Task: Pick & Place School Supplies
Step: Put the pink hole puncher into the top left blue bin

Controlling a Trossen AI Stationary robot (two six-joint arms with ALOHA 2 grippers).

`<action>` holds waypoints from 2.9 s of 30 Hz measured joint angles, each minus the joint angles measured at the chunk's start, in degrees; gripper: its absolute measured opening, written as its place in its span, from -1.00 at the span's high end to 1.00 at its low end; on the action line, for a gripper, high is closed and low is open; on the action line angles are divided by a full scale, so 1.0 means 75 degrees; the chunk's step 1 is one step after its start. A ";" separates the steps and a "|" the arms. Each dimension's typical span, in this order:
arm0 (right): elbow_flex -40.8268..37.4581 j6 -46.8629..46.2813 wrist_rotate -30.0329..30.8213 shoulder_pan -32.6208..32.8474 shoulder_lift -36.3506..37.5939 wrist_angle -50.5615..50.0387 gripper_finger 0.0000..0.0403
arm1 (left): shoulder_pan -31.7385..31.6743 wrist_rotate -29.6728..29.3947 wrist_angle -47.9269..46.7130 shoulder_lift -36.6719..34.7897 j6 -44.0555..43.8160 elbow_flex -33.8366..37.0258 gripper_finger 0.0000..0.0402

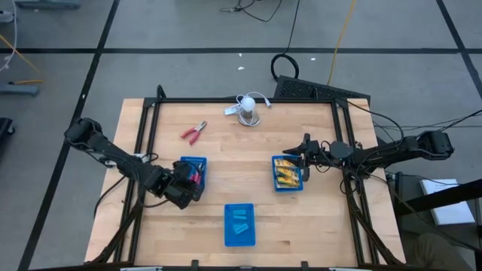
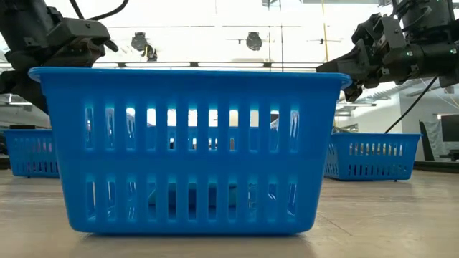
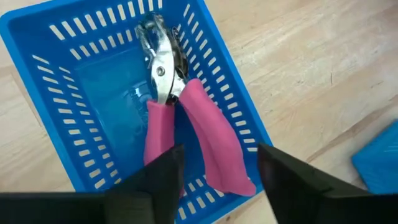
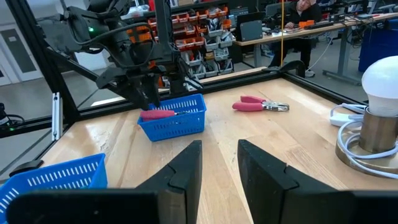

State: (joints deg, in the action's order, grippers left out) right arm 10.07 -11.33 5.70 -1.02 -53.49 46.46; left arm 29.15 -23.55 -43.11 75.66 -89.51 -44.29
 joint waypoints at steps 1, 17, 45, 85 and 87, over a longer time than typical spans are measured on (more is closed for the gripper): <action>0.0000 0.0000 0.0002 -0.0002 0.0000 0.0000 0.54 | -0.0002 0.0003 0.0001 -0.0010 0.0056 0.0000 -0.06; 0.0000 0.0000 0.0002 0.0000 -0.0003 0.0000 0.54 | -0.0684 -0.1751 0.0017 -0.1823 0.1784 -0.0020 -0.34; 0.0000 0.0025 0.0002 0.0000 -0.0001 -0.0003 0.54 | -0.6233 0.0358 0.0658 0.0903 0.6535 -0.0020 -0.34; 0.0000 0.0006 0.0002 0.0000 0.0000 -0.0152 0.54 | -0.7525 0.1445 0.1766 0.2419 0.7853 -0.0023 0.78; 0.0000 0.0006 0.0002 -0.0002 -0.0001 -0.0152 0.54 | -0.7525 0.1445 0.1772 0.2416 0.7853 -0.0023 0.79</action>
State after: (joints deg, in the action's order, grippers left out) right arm 10.07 -11.29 5.72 -1.03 -53.50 45.32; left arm -27.29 -12.71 -29.82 93.78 -30.61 -44.47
